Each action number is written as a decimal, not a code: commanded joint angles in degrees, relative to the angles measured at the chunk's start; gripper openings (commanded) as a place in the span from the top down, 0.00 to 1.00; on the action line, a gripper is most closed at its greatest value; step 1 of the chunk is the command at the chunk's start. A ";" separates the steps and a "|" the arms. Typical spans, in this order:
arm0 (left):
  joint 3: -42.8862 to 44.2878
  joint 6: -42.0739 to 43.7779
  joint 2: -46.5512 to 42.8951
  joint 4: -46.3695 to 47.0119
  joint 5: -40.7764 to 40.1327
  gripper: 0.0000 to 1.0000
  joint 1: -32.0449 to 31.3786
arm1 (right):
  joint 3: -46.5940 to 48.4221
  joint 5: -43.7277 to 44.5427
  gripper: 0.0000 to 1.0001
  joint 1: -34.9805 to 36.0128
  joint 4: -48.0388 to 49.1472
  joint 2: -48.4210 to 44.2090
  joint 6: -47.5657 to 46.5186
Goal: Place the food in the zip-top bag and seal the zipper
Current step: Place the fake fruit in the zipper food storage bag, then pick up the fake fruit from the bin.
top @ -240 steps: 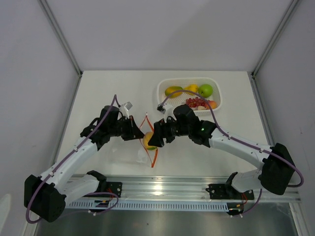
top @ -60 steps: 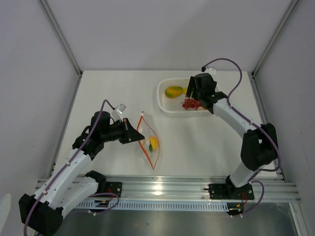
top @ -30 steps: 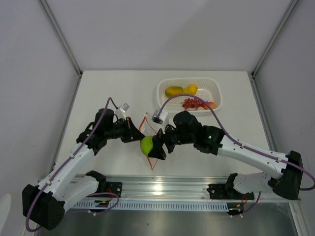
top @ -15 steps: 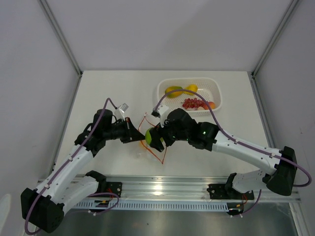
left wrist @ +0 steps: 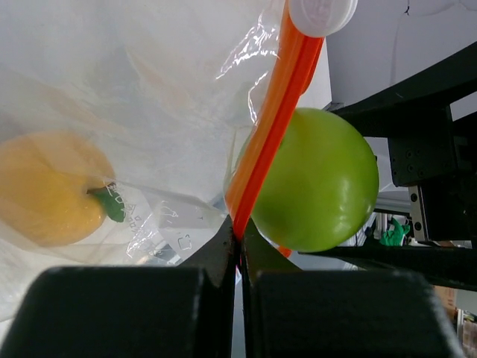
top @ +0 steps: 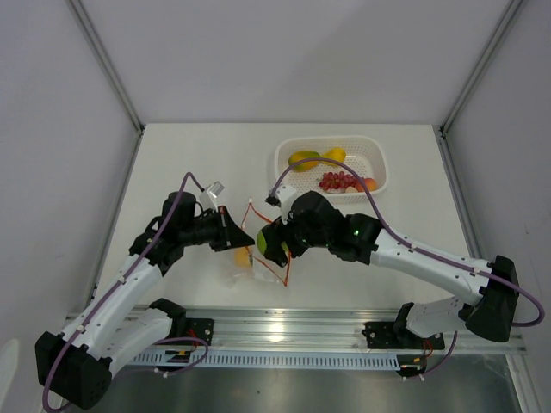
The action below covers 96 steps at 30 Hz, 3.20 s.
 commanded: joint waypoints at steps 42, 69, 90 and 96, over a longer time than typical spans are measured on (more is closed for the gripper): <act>1.78 -0.23 -2.96 -0.47 0.14 0.99 0.46 | 8.03 7.06 0.01 -19.73 5.64 -3.57 7.91; -0.85 0.56 -2.78 0.23 0.49 0.99 0.46 | 44.69 30.96 0.11 -43.04 -20.03 46.27 18.56; -2.09 0.47 -2.96 0.94 0.84 0.99 0.46 | 31.24 28.33 0.17 -46.56 -14.06 44.16 16.80; -2.00 0.39 -2.96 0.85 0.75 0.99 0.46 | 30.89 27.28 0.37 -47.00 -12.39 45.57 15.66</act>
